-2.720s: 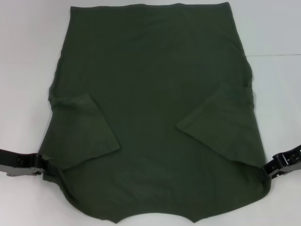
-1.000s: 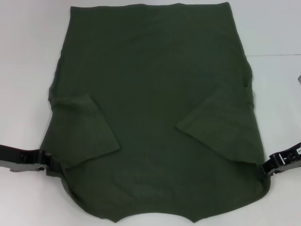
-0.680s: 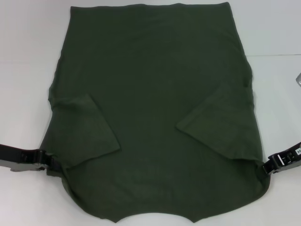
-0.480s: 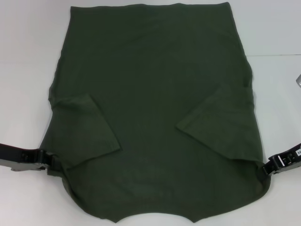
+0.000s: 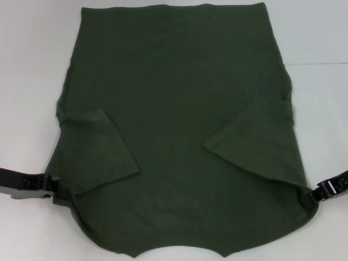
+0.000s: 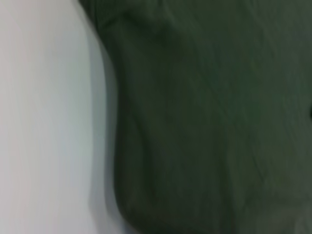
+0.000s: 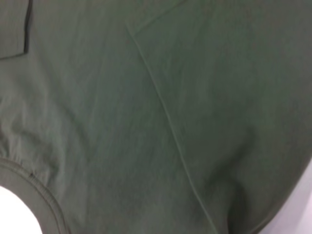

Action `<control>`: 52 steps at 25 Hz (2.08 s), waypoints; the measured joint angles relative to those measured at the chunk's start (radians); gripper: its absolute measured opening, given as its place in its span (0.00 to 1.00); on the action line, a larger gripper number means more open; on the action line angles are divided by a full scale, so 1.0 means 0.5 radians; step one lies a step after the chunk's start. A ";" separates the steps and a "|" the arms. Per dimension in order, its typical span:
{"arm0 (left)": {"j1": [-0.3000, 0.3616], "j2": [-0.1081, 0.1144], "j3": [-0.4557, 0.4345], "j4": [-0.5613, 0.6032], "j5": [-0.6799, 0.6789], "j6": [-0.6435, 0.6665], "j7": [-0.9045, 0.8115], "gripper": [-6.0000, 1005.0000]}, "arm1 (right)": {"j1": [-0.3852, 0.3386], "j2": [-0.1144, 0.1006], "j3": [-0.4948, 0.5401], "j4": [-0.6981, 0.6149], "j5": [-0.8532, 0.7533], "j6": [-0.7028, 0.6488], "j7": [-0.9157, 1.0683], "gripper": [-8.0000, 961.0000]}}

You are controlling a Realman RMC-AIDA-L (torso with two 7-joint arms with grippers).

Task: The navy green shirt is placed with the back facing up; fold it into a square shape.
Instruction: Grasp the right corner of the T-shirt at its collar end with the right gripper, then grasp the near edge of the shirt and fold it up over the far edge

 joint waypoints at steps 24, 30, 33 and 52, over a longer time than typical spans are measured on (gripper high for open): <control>-0.001 0.093 -0.024 0.083 -0.040 0.390 0.130 0.04 | -0.114 -0.063 0.162 -0.237 0.005 -0.248 -0.247 0.09; -0.009 0.100 -0.011 0.098 -0.022 0.491 0.164 0.04 | -0.124 -0.074 0.196 -0.258 0.008 -0.304 -0.315 0.09; -0.015 0.102 -0.007 0.109 -0.010 0.553 0.202 0.04 | -0.127 -0.076 0.217 -0.264 0.006 -0.344 -0.354 0.10; -0.047 0.113 0.058 0.153 0.046 0.687 0.313 0.04 | -0.182 -0.086 0.469 -0.329 0.012 -0.482 -0.562 0.12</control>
